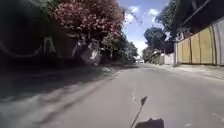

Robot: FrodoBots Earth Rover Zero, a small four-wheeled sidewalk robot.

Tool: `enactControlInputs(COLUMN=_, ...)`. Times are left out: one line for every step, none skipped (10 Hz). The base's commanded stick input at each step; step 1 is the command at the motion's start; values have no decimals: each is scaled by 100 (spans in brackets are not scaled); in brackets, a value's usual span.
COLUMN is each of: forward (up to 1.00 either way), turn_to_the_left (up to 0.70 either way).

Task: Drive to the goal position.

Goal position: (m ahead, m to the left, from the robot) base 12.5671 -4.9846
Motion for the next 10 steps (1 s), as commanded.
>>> enactControlInputs(forward=100, turn_to_the_left=0)
enactControlInputs(forward=100, turn_to_the_left=0)
enactControlInputs(forward=100, turn_to_the_left=-1)
enactControlInputs(forward=100, turn_to_the_left=-11)
enactControlInputs(forward=100, turn_to_the_left=-36)
enactControlInputs(forward=100, turn_to_the_left=-40)
enactControlInputs(forward=100, turn_to_the_left=-40)
enactControlInputs(forward=100, turn_to_the_left=-40)
enactControlInputs(forward=100, turn_to_the_left=-40)
enactControlInputs(forward=100, turn_to_the_left=-40)
